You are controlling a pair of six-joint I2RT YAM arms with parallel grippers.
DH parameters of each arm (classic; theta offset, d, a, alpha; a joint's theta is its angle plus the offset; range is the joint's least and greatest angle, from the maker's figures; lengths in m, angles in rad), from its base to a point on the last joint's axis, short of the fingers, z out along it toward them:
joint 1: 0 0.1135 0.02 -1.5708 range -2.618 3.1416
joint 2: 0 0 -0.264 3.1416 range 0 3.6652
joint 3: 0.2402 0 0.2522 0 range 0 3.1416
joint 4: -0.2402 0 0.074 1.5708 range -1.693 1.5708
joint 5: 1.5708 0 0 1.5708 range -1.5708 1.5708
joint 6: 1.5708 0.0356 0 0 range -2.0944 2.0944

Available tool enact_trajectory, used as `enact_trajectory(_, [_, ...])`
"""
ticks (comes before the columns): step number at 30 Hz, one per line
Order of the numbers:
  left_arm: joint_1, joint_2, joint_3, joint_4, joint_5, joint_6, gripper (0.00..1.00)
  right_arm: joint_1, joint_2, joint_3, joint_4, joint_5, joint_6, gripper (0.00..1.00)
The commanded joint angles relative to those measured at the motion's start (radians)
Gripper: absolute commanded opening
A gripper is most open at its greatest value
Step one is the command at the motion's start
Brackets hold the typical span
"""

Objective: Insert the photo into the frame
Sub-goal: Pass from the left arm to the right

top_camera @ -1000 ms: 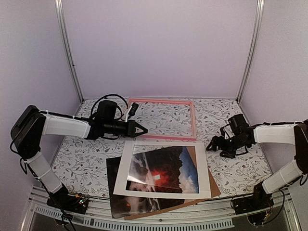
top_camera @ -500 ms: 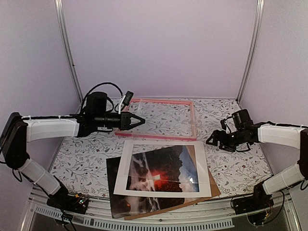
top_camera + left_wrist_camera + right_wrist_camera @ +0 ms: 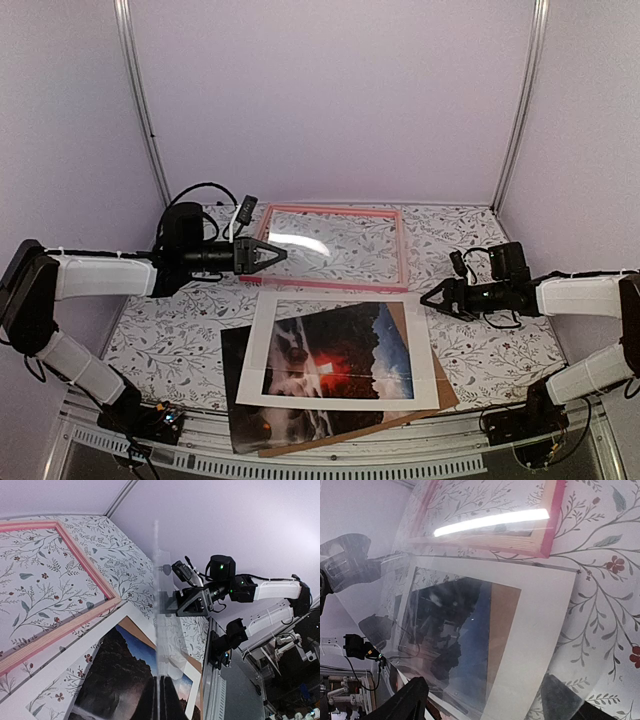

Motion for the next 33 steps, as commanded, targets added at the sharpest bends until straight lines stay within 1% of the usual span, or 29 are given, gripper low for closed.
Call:
enact_trajectory(1, [0.037,-0.024,-0.028,0.119,0.022,-0.064,0.00,-0.005,-0.008,-0.027,0.126,-0.127,-0.013,0.77])
enact_trajectory(5, [0.057,-0.016,-0.043,0.147,0.020,-0.105,0.00,-0.005,-0.012,-0.037,0.152,-0.181,-0.021,0.65])
enact_trajectory(14, [0.082,0.001,-0.045,0.109,-0.005,-0.113,0.00,-0.005,-0.051,-0.028,0.182,-0.258,-0.039,0.38])
enact_trajectory(20, [0.105,0.027,-0.025,0.059,-0.011,-0.116,0.00,-0.007,-0.040,-0.002,0.176,-0.313,-0.051,0.16])
enact_trajectory(24, [0.119,0.050,-0.008,0.028,-0.011,-0.116,0.00,-0.011,-0.026,0.026,0.154,-0.336,-0.056,0.00])
enact_trajectory(27, [0.138,0.066,0.003,-0.005,-0.015,-0.114,0.01,-0.023,-0.027,0.054,0.122,-0.347,-0.055,0.00])
enact_trajectory(29, [0.154,0.079,0.013,-0.032,-0.019,-0.111,0.05,-0.033,-0.025,0.077,0.093,-0.361,-0.053,0.00])
enact_trajectory(33, [0.177,0.109,0.039,-0.086,-0.036,-0.099,0.18,-0.048,-0.018,0.117,0.082,-0.401,-0.026,0.00])
